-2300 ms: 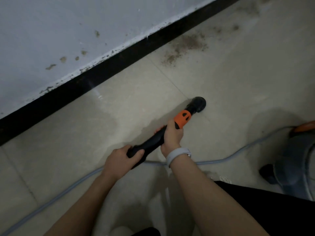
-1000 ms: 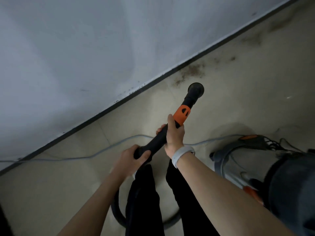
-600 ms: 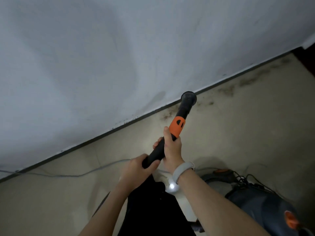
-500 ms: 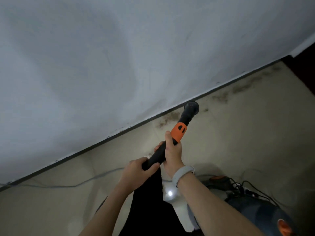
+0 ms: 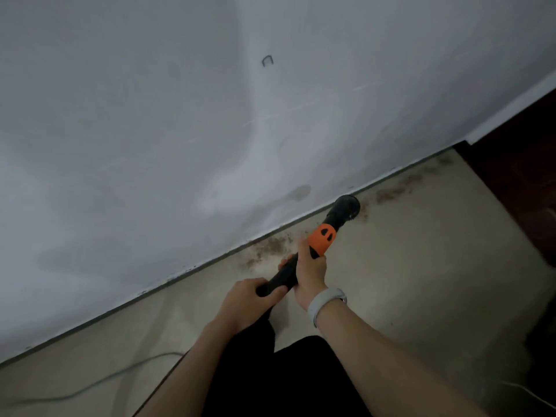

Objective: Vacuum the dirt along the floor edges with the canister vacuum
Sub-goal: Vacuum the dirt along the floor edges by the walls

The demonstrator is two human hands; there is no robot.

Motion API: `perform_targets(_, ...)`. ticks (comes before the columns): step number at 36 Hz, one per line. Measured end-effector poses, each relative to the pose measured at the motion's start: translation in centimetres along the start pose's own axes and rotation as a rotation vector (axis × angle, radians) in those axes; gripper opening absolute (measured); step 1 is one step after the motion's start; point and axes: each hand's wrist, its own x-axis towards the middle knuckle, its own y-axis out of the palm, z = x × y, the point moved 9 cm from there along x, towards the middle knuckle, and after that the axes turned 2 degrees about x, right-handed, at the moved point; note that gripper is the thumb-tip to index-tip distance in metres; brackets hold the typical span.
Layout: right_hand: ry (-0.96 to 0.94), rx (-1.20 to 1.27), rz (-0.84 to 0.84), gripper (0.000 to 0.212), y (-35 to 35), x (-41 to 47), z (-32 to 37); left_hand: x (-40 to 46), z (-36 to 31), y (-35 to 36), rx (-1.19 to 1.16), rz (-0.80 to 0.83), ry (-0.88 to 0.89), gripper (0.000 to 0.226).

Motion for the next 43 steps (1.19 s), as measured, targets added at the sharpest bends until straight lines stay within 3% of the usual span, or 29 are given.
perform_targets(3,0.026,-0.039,-0.026,0.043,0.0,1.5,1.5,1.7,-1.3,-0.1,-0.007,0.016,-0.002,0.044)
perform_targets(13,0.087,-0.180,0.089,0.038,-1.4,7.7,5.3,5.7,-4.9,2.7,-0.007,-0.112,-0.109,0.041)
perform_targets(17,0.089,-0.339,0.166,0.049,-3.2,10.7,6.8,6.7,-6.4,6.1,-0.083,-0.185,-0.202,0.043)
perform_targets(21,0.114,-0.429,0.284,0.034,-5.6,13.4,8.6,7.2,-8.3,10.9,-0.159,-0.291,-0.293,0.046)
perform_targets(25,0.144,-0.545,0.359,0.032,-8.1,15.1,8.8,6.8,-9.5,15.9,-0.218,-0.408,-0.407,0.049)
perform_targets(31,0.149,-0.707,0.437,0.021,-10.7,15.9,7.0,5.3,-8.9,22.3,-0.455,-0.505,-0.540,0.057)
perform_targets(33,0.150,-0.737,0.475,0.021,-10.6,16.2,5.5,5.2,-8.0,23.6,-0.484,-0.547,-0.562,0.049)
perform_targets(43,0.161,-0.864,0.655,0.024,-8.7,21.5,-6.9,6.9,2.5,30.1,-0.539,-0.773,-0.738,0.042)
